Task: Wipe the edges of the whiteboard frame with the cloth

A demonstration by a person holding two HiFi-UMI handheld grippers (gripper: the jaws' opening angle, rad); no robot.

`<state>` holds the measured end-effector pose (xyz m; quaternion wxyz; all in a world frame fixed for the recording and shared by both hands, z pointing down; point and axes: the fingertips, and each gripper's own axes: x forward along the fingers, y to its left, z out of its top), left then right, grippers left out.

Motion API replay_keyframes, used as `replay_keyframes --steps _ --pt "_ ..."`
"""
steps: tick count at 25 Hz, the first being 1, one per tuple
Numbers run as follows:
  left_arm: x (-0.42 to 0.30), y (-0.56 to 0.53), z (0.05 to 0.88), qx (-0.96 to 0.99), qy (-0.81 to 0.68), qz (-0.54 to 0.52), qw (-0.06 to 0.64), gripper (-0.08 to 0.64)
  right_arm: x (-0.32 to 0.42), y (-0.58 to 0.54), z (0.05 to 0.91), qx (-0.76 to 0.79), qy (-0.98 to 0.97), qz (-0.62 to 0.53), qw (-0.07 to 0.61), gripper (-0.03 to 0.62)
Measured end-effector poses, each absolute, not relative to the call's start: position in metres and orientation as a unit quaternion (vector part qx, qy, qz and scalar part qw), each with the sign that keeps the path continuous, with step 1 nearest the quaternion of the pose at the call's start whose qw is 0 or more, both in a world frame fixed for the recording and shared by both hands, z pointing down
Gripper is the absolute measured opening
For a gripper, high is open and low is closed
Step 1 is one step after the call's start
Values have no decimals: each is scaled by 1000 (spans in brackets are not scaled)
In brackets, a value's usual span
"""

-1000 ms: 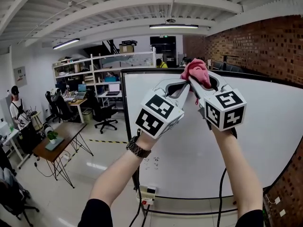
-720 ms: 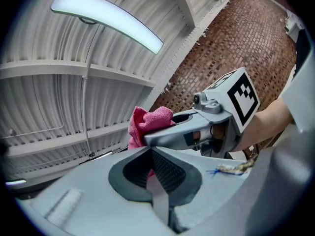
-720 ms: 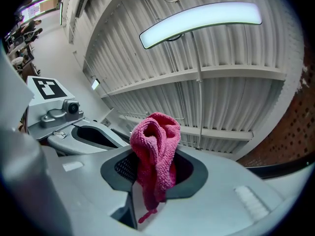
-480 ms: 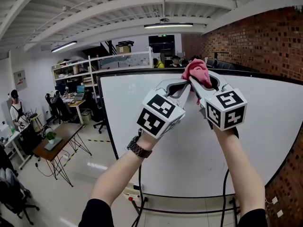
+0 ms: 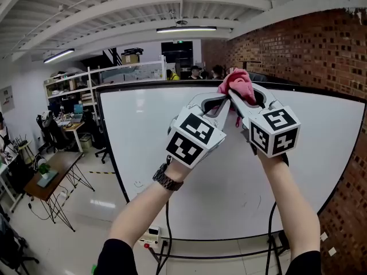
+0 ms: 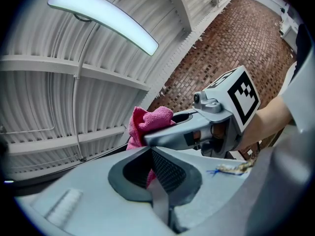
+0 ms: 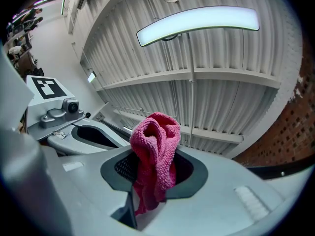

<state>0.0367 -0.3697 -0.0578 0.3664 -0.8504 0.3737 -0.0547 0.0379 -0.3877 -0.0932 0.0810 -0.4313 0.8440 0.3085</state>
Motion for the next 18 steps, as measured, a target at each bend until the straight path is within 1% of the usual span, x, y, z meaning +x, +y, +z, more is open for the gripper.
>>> replay_keyframes --steps 12,18 --pt "64 -373 -55 -862 346 -42 368 -3 67 -389 -91 -466 822 321 72 125" --pt "81 -380 -54 -854 343 -43 388 -3 83 -397 -92 -481 812 325 64 126"
